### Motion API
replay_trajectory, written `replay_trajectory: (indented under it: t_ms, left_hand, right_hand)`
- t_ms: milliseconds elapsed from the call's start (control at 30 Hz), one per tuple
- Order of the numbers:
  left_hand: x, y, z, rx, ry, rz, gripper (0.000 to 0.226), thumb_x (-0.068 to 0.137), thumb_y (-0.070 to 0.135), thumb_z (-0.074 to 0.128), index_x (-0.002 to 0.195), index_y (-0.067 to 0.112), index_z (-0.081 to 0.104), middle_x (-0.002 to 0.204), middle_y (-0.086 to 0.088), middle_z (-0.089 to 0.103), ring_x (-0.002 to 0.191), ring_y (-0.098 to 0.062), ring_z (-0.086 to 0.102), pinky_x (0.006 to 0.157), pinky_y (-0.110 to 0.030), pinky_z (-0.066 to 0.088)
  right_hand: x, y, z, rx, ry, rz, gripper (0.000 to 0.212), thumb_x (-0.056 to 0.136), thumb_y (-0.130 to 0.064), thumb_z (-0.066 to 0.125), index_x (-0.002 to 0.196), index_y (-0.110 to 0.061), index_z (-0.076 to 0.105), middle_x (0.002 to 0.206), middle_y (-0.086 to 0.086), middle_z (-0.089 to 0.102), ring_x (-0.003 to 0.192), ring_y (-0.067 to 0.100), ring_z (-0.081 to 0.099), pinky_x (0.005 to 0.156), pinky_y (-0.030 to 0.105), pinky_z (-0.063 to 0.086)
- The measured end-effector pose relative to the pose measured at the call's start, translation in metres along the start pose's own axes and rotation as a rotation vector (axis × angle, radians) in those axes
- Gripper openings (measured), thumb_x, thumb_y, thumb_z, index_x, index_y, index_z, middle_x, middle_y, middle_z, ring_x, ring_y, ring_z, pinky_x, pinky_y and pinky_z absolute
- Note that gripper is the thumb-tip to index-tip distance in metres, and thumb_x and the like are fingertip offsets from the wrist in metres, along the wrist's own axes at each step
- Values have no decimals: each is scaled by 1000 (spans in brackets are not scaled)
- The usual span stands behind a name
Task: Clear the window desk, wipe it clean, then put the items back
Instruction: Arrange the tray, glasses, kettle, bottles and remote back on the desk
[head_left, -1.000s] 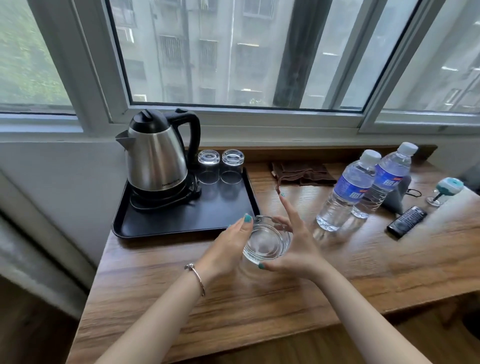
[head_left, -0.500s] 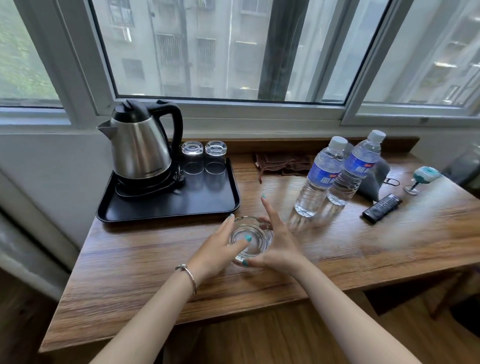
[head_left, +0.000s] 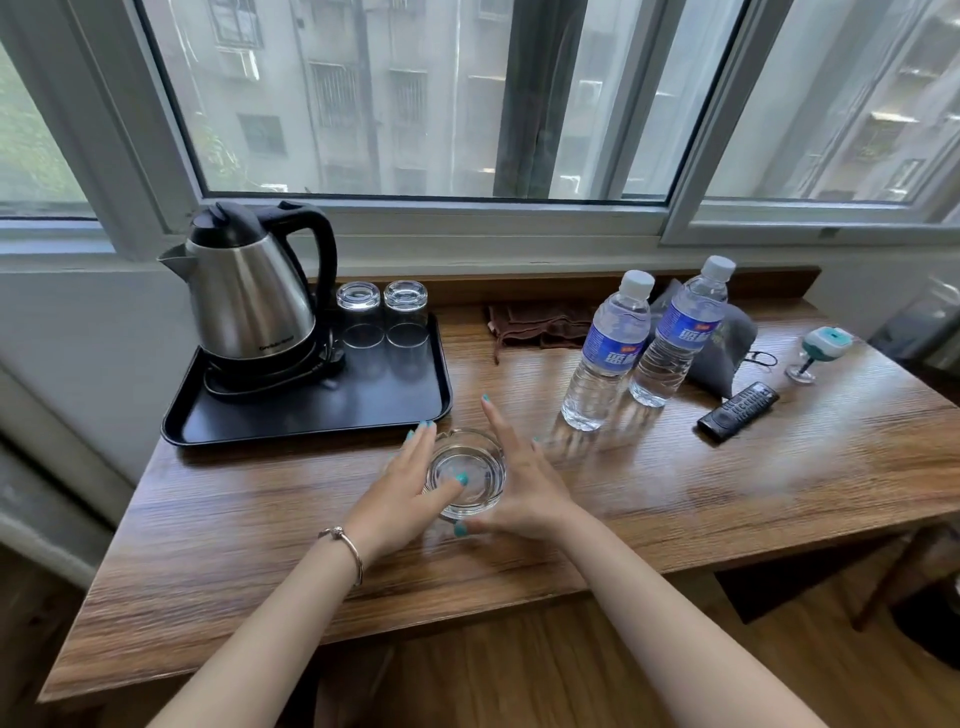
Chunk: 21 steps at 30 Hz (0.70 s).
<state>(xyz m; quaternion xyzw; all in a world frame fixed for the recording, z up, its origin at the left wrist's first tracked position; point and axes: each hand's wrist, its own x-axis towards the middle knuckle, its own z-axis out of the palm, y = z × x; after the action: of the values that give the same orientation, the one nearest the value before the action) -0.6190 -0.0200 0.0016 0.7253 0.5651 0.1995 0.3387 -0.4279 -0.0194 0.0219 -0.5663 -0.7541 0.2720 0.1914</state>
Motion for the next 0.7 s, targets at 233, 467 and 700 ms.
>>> replay_trajectory:
  t_ms: [233, 467, 700]
  left_hand:
    - [8, 34, -1, -34, -20, 204, 87, 76, 64, 42, 152, 38, 6, 146, 40, -4, 140, 14, -9, 116, -20, 2]
    - [48, 69, -5, -51, -113, 337, 78, 92, 47, 54, 152, 35, 5, 152, 28, 1, 143, 7, -6, 119, -25, 5]
    - [64, 109, -15, -110, -168, 504, 80, 89, 51, 56, 144, 52, -2, 148, 36, 4, 134, 23, 0, 104, -5, 8]
  right_hand:
    - [-8, 11, -28, 67, 43, 5, 131, 53, -58, 86, 148, -60, -5, 160, -14, 24, 144, 2, 19, 121, 51, 19]
    - [-7, 15, -59, 155, 105, 24, 128, 57, -50, 90, 147, -62, 1, 160, -14, 24, 147, 1, 20, 119, 36, 28]
    - [-10, 17, -93, 199, 207, 2, 124, 53, -55, 90, 147, -62, 9, 159, -23, 22, 146, -3, 19, 116, 44, 35]
